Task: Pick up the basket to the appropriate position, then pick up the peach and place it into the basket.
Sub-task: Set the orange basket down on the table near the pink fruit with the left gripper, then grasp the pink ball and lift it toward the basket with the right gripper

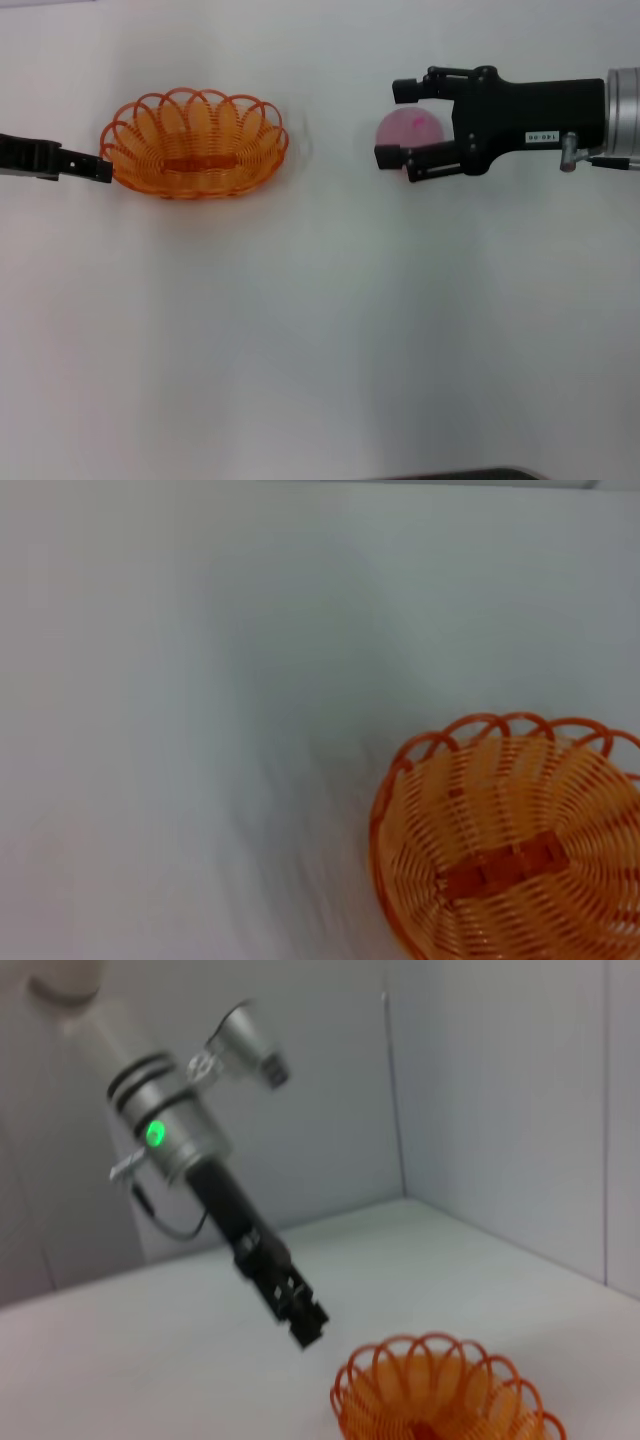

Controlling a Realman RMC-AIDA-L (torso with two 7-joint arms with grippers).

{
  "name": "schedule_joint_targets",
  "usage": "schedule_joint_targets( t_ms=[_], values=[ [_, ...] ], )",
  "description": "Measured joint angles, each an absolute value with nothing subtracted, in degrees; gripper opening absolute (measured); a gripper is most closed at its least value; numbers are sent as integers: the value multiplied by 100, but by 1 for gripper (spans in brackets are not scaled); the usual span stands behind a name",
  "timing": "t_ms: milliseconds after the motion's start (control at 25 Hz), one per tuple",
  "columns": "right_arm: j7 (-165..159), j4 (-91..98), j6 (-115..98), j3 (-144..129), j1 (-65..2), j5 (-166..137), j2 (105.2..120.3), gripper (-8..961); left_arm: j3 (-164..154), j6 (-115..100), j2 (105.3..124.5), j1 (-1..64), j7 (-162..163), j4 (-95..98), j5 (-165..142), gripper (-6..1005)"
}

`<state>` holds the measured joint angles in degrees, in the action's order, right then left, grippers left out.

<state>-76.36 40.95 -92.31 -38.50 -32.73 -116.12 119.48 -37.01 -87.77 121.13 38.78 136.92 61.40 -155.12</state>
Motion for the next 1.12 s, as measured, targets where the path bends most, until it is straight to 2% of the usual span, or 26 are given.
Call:
schedule_joint_targets(
  t_ms=[560,1120],
  values=[
    [-8304,3411,-8468,-3888,-3243,-11293,11941,947,-3850,-9676,12403,3133,10161,6699,-14451,805],
    [-8464,3323,-8183,-3927,-3185,-11256,11944,947,-4209,-9501,12396,2511,9592,6472,-12890,802]
  ],
)
